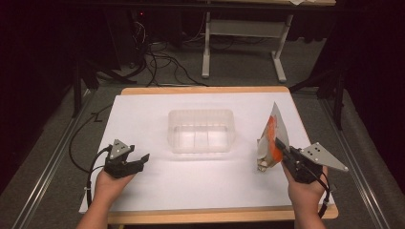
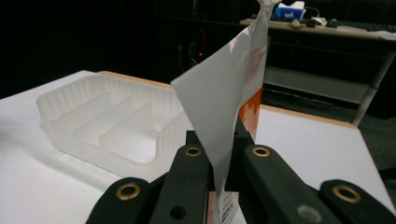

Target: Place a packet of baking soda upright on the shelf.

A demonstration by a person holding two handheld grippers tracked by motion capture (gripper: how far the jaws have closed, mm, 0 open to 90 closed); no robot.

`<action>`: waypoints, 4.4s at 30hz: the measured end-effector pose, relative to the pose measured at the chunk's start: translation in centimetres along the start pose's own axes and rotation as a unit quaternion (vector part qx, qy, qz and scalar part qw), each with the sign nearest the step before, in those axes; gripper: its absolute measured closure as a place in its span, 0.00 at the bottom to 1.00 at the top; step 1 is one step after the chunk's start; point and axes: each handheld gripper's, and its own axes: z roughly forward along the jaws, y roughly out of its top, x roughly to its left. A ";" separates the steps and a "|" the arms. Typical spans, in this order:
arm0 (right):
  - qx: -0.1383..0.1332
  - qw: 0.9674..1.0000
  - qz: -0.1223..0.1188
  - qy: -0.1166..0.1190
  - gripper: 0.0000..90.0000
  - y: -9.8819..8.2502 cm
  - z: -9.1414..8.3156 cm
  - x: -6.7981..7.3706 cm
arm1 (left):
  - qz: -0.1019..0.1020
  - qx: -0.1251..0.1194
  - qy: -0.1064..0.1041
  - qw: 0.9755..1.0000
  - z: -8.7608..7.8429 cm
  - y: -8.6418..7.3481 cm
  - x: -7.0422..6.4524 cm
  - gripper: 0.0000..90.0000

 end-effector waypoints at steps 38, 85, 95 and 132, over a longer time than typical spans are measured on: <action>-0.050 0.995 -0.037 0.081 1.00 9.3 6.6 7.0 | -0.009 -0.013 -0.004 1.000 -0.5 0.1 0.2 0.35; -0.001 0.992 -0.024 0.125 1.00 4.6 21.2 14.6 | -0.004 -0.008 -0.012 1.000 0.0 0.1 -0.1 0.36; 0.004 0.990 -0.021 0.138 1.00 3.6 21.3 15.2 | -0.005 -0.009 -0.012 1.000 0.1 0.1 -0.1 0.36; 0.040 0.988 -0.012 0.147 1.00 0.5 20.6 15.1 | 0.002 -0.002 -0.011 1.000 0.3 0.2 -0.3 0.36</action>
